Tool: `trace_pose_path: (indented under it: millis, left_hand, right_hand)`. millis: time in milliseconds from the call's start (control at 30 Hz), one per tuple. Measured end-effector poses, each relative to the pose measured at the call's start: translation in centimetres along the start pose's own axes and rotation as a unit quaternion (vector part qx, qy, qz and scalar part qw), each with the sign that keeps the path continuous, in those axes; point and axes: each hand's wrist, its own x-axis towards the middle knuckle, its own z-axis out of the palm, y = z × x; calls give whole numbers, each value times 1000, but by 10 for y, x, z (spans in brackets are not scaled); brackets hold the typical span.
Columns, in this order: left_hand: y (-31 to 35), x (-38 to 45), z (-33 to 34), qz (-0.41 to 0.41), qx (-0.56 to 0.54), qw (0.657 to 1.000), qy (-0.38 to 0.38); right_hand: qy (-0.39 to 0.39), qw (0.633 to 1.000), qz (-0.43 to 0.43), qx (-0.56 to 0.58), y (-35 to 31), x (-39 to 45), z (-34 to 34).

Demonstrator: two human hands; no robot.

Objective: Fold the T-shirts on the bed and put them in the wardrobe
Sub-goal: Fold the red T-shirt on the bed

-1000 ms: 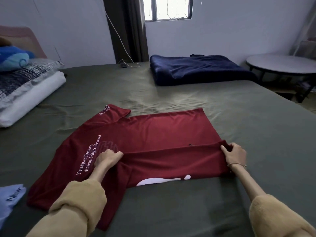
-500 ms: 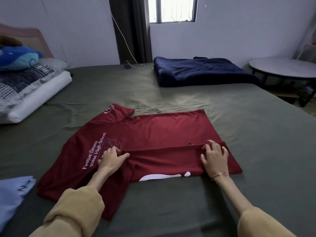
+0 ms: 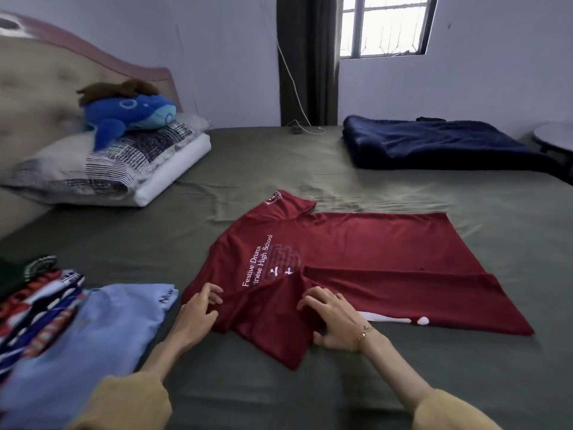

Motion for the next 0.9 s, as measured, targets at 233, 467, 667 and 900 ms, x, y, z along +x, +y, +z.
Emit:
trace_pose_path:
  millis: [233,467,667,900]
  left_hand:
    - [-12,15,-23,47,115,972,-199]
    - [-11,29,-20,-43,-47,988,-143]
    - [-19,53,-23,-101,-97,981,-136]
    - [-37,75,-17,-119,-121,979,-116]
  right_hand:
    - [-32,999,-20,-1,-34,12,19]
    - [62,995,65,48,-31,72,5]
    - [154,982,102,25,-18,150,-26]
    - [119,979,127,-104,-7,210,-22]
